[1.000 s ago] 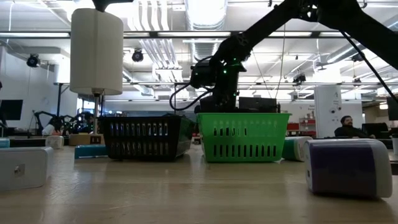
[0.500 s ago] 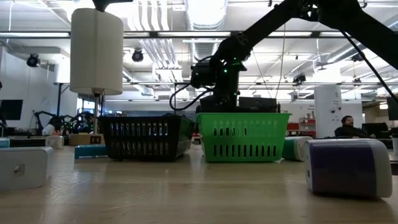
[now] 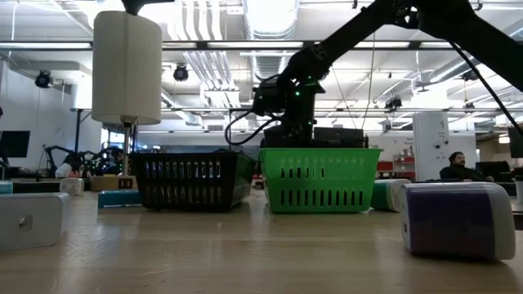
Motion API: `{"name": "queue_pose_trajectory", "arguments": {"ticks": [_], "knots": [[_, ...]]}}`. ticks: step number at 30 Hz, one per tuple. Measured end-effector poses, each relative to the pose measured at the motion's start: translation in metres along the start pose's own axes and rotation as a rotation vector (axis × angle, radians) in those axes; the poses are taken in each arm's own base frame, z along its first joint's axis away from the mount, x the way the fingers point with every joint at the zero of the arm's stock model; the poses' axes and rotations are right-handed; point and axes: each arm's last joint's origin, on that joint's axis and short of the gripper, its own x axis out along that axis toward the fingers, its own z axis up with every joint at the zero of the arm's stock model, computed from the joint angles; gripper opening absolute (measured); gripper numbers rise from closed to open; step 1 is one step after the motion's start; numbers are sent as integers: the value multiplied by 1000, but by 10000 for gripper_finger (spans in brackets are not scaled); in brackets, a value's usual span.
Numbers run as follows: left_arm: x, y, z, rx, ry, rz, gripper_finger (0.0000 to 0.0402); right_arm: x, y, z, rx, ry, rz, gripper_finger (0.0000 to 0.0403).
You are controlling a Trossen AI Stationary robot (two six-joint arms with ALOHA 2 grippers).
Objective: Pick & Place Office items
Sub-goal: Put the white timer into the green bin
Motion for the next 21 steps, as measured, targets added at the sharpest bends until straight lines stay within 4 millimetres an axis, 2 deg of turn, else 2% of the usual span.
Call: {"name": "queue_pose_trajectory", "arguments": {"ticks": [9,21], "knots": [[0,0,0,0,1,-7,383,0,-5,-13,34,7,6,297],[0,0,0,-8,2,-7,383,1,0,-14,21,-21,73,285]]}}
